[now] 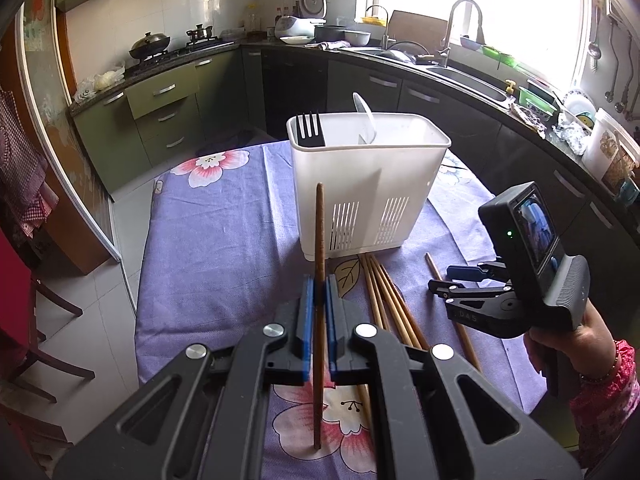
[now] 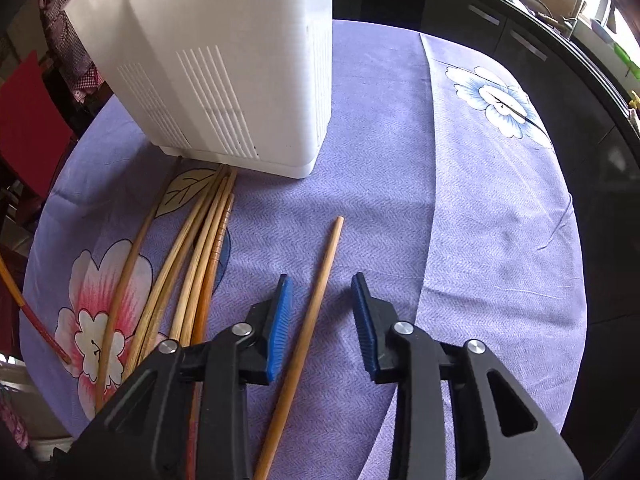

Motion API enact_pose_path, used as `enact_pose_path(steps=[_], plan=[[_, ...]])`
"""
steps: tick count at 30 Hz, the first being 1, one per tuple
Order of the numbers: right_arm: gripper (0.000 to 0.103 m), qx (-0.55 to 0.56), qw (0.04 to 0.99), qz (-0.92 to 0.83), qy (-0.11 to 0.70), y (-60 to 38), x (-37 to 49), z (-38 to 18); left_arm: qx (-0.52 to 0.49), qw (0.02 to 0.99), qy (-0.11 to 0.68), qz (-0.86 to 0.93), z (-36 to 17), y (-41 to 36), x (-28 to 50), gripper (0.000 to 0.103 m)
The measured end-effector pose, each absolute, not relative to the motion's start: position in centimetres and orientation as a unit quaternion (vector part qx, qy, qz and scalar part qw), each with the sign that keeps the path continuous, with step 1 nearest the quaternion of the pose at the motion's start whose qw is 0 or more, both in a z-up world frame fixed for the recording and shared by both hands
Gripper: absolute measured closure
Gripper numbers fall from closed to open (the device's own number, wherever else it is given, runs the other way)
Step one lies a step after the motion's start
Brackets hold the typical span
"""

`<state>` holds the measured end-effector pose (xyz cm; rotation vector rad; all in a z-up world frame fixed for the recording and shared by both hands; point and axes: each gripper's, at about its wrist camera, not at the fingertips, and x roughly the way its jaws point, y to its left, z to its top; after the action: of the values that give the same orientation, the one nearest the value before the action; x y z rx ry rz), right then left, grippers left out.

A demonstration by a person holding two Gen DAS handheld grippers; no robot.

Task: Organize utensils
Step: 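Lift the chopstick with the left gripper while the right gripper grasps another chopstick, then insert both held chopsticks upright into the white holder and open both grippers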

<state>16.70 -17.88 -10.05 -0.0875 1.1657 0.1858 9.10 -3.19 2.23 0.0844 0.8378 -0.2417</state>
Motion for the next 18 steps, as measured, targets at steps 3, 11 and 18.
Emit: enact_pose_path(steps=[3, 11, 18], plan=[[0.094, -0.038, 0.832, 0.083, 0.547, -18.0, 16.8, -10.0, 0.037, 0.906, 0.405, -0.117, 2.2, -3.0, 9.0, 0.097], [0.097, -0.002, 0.852, 0.098, 0.513, -19.4, 15.7, -7.9, 0.04, 0.908, 0.402, -0.116, 2.4, -2.8, 9.0, 0.097], [0.097, 0.027, 0.893, 0.126, 0.432, -20.6, 12.7, -1.3, 0.039, 0.911, 0.395, -0.113, 3.1, -2.5, 8.8, 0.097]])
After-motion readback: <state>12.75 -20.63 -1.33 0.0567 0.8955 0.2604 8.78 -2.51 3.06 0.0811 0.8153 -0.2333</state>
